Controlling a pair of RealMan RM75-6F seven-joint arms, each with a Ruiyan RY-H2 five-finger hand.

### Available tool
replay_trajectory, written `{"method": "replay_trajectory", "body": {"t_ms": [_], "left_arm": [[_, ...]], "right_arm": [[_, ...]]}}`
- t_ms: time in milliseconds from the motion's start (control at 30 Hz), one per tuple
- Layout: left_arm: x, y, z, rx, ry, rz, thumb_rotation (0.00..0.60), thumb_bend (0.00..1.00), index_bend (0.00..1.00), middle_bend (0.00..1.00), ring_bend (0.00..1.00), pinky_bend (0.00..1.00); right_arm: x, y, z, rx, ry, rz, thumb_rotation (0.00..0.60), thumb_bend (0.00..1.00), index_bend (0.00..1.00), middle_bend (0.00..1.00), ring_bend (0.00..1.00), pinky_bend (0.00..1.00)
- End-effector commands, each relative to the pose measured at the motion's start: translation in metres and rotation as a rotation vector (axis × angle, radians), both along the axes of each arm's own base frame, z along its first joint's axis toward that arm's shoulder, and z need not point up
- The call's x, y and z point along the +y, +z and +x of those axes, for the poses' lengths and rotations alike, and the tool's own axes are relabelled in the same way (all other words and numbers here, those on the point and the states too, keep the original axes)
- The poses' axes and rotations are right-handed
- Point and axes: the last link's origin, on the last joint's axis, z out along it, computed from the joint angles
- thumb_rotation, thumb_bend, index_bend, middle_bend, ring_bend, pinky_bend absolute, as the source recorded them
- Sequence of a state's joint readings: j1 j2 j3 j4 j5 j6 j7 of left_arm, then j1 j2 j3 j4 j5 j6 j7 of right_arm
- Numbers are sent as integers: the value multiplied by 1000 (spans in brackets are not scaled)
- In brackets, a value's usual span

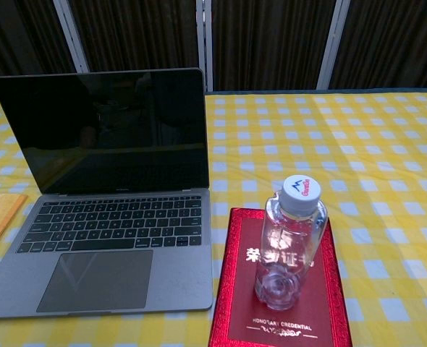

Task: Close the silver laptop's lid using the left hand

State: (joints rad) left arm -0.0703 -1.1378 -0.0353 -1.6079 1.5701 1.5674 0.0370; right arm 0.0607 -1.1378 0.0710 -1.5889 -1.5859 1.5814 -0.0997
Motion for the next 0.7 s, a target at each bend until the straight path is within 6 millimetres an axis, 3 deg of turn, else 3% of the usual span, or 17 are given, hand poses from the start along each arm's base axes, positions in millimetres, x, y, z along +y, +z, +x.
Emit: {"method": "replay_trajectory", "body": {"t_ms": [33,333,367,433,500,567,600,700], "left_arm": [[0,0,0,-1,1,0,600,0,0,0,0,0],[11,-7,1,-20,2,-90,600,30,0,0,0,0],[15,-8,3,-28,-4,-107,600,118,0,0,0,0],[26,-9,9,-27,-26,-150,600,389,0,0,0,0],[40,-9,21,-4,-73,-197,600,732,0,0,0,0],[51,-8,36,2,-103,-235,600,924,0,0,0,0],[57,-8,43,0,-117,-250,600,980,0,0,0,0],[79,-10,69,-38,-154,-316,600,1000,0,0,0,0]], "right_arm": [[0,0,0,0,-1,1,600,0,0,0,0,0],[-1,-2,0,-7,-11,14,600,0,0,0,0,0],[-1,-2,-1,-8,-13,17,600,0,0,0,0,0],[-2,-3,-1,-15,-17,28,600,0,0,0,0,0],[-2,-3,-2,-13,-25,30,600,0,0,0,0,0],[-4,-2,-3,-13,-32,24,600,0,0,0,0,0],[-4,-2,-3,-14,-34,23,600,0,0,0,0,0],[-7,-4,-5,-15,-49,32,600,0,0,0,0,0]]}}
